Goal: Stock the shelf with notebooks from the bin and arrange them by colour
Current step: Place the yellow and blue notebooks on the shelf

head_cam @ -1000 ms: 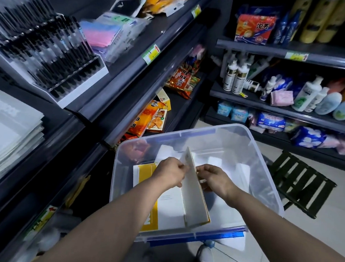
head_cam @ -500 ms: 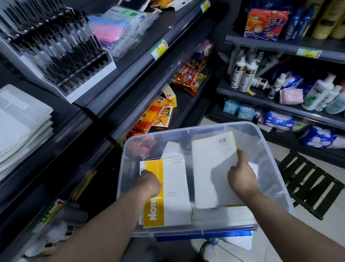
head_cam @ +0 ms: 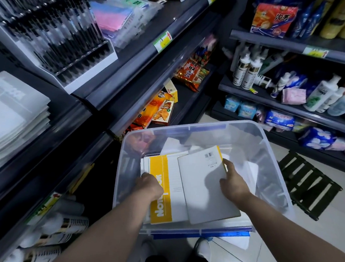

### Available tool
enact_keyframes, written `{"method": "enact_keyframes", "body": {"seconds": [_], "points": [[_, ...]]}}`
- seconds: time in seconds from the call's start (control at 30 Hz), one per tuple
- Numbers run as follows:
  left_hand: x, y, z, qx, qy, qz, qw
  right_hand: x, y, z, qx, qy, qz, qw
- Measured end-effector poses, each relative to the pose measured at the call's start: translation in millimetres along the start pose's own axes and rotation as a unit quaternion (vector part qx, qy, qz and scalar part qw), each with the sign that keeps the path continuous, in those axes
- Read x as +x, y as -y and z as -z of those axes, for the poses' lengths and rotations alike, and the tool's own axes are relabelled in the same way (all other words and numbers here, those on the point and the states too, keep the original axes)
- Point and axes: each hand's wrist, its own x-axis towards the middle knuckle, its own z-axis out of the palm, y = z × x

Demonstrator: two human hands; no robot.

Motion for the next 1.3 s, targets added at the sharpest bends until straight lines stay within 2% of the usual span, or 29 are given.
{"method": "enact_keyframes", "body": {"seconds": [0.27,0.47,0.63,0.8,0.97,1.13,1.2,1.3], "points": [[-13,-25,-2,-0.193,0.044,0.032,0.980,-1,-4,-6,-0.069,0.013,0.011,0.997],[-21,-36,-11,-0.143,0.007,0.079,0.987,-5,-8,-6,-0.071,0.025,0.022,0.997],[-20,-34,-16,-0.202,0.055,0.072,0.975,-2,-14,-4,-0.090,0.030,0.012,0.995],[-25,-38,-21,-0.178,0.031,0.087,0.980,0,-13,-7,-0.111,0.034,0.012,0.993],[-27,-32,-17,-0.263,0.049,0.114,0.957,5,-11,-7,-0.137,0.047,0.002,0.990],[-25,-33,-12,-0.328,0.060,0.092,0.938,5,-11,-5,-0.121,0.061,-0.007,0.991],[-28,-37,-15,-0.306,0.039,0.063,0.949,4,-11,-3,-0.111,0.064,-0.009,0.992],[-39,-37,-11,-0.189,-0.027,-0.003,0.982,3,-11,3,-0.082,0.058,0.009,0.995]]}}
